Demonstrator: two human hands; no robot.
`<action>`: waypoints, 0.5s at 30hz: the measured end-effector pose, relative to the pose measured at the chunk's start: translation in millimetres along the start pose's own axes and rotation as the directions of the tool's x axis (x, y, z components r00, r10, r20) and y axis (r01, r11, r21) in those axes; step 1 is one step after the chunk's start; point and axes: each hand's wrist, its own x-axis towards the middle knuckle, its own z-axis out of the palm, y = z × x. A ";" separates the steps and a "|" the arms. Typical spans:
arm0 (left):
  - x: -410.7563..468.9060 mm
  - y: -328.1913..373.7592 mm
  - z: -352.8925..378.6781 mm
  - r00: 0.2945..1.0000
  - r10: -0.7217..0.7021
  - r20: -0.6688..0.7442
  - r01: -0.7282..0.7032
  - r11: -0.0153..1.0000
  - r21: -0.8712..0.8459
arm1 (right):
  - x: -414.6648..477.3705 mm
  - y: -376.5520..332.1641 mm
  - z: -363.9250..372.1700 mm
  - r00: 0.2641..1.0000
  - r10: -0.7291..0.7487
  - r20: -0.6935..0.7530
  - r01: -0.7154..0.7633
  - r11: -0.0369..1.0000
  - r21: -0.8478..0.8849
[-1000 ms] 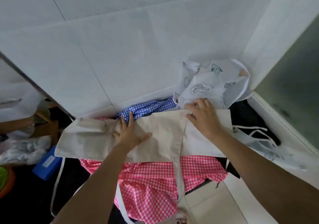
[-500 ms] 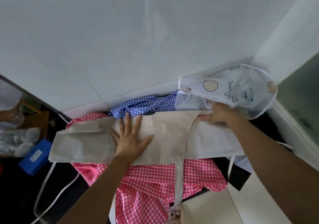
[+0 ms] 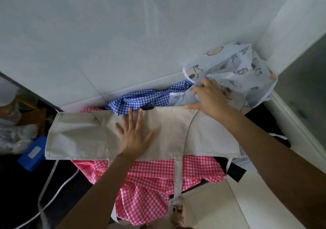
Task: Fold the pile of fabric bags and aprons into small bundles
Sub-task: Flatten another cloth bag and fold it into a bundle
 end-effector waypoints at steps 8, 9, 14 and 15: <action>-17.4 3.7 2.1 0.990 0.133 0.044 -0.133 0.991 0.008 | 5.3 -17.4 31.9 0.974 0.097 0.206 -0.080 0.993 -0.092; -17.7 2.0 1.5 0.989 0.140 0.043 -0.140 0.990 0.003 | 5.8 -17.9 31.3 0.972 0.086 0.218 -0.063 0.992 -0.111; -23.1 -9.0 -2.8 0.981 0.181 0.071 -0.183 0.983 0.026 | -2.0 -24.4 22.2 0.922 0.106 0.373 -0.082 0.993 -0.080; -22.7 -8.4 -3.1 0.981 0.179 0.076 -0.181 0.983 0.025 | -0.4 -23.9 21.7 0.900 0.104 0.423 -0.067 0.993 -0.102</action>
